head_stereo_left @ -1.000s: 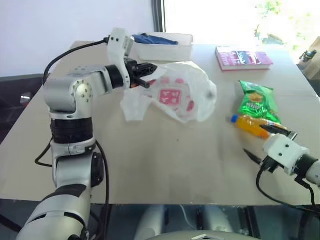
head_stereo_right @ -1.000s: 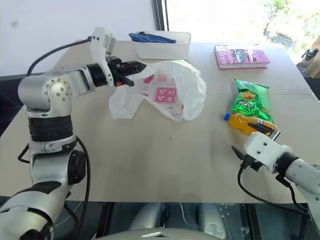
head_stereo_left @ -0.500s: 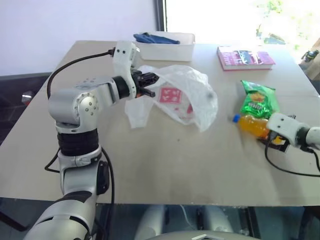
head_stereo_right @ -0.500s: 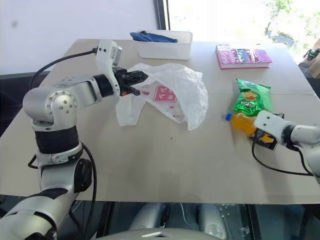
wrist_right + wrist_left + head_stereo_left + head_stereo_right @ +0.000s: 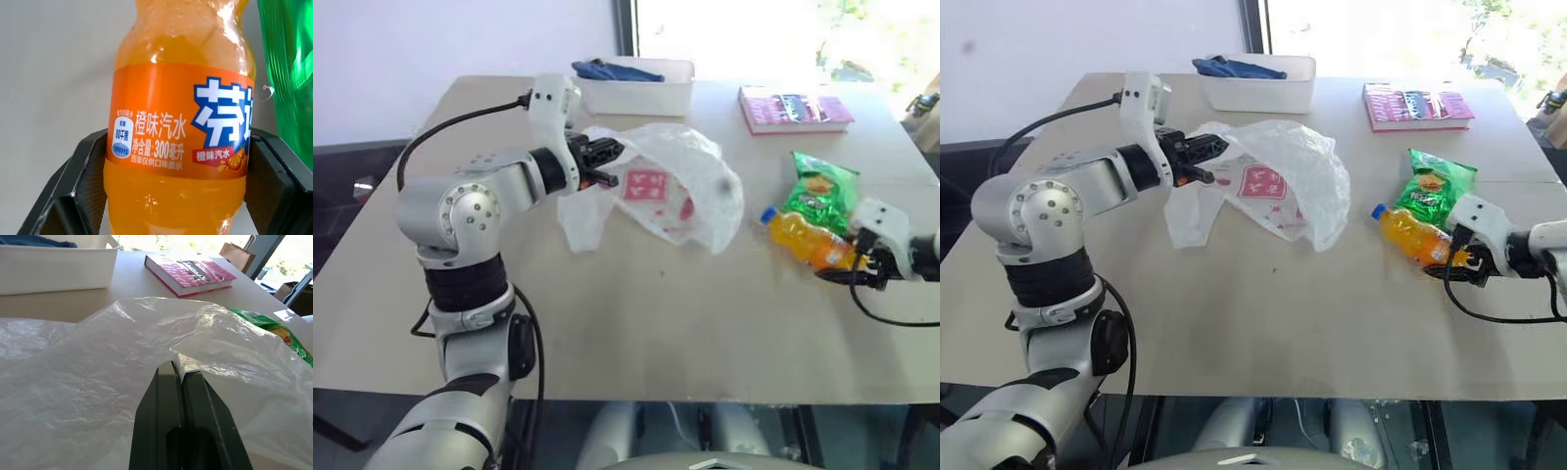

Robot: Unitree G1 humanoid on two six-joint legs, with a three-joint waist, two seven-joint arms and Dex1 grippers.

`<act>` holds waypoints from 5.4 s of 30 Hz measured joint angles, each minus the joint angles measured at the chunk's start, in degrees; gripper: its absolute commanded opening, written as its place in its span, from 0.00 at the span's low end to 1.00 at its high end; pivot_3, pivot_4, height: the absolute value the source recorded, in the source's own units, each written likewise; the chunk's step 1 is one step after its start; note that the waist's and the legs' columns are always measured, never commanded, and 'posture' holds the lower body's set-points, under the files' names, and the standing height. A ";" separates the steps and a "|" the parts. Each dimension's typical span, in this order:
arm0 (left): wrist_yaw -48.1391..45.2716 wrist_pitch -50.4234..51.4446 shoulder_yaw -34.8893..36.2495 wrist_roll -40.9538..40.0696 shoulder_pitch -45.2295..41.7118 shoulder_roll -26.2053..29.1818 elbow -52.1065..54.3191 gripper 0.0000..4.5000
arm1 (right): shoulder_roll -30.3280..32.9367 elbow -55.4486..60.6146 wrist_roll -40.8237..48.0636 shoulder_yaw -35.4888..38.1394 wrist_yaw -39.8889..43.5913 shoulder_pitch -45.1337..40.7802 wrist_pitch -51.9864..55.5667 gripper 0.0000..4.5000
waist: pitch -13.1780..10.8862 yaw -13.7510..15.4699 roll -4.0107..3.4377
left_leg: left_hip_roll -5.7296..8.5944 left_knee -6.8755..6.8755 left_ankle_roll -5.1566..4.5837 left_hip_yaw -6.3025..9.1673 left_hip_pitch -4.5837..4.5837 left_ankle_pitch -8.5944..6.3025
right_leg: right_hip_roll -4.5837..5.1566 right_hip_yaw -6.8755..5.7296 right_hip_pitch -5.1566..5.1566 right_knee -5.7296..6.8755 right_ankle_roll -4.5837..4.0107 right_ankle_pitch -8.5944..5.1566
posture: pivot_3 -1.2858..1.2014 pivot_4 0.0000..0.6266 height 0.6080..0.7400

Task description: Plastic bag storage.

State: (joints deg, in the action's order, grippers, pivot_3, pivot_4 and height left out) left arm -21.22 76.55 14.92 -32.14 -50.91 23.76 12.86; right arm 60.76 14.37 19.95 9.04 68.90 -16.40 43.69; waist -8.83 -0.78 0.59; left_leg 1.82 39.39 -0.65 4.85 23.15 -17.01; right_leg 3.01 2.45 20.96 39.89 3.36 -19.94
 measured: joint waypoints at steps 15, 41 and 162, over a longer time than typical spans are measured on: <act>-5.20 -4.39 -8.00 -0.93 -1.70 2.96 -2.10 0.00 | -15.82 25.58 33.54 1.82 -26.84 -3.70 27.69 0.70 | -0.03 -0.98 0.17 | 0.05 0.07 0.00 -0.04 -0.42 0.01 | 0.02 0.10 -0.29 0.07 0.01 0.01 | 0.52 0.24 1.00; -8.84 1.25 -8.47 -11.14 5.52 4.27 8.14 0.00 | -55.58 -42.66 12.98 -7.37 -44.79 -40.33 16.03 0.97 | -0.07 -4.38 0.05 | 0.17 0.23 0.05 0.01 0.49 0.05 | -0.07 -0.17 0.87 0.96 0.00 0.01 | 0.52 0.24 1.00; -39.43 -62.34 -50.60 36.81 2.33 4.33 -21.43 0.58 | -13.53 40.97 16.69 23.24 -24.52 25.35 7.41 1.00 | -0.05 -0.67 0.02 | 0.48 0.78 -0.12 0.39 0.48 -0.06 | -0.05 -0.14 0.62 0.88 0.01 0.01 | 0.52 0.24 1.00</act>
State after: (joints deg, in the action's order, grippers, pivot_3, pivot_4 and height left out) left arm -60.65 14.21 -35.68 4.67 -48.58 28.10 -8.57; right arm 47.23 55.35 36.64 32.29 44.37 8.95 51.10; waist -8.88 -1.45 0.61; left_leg 2.30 40.17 -0.78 5.24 23.63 -17.07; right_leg 2.96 2.31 21.59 40.77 3.36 -19.93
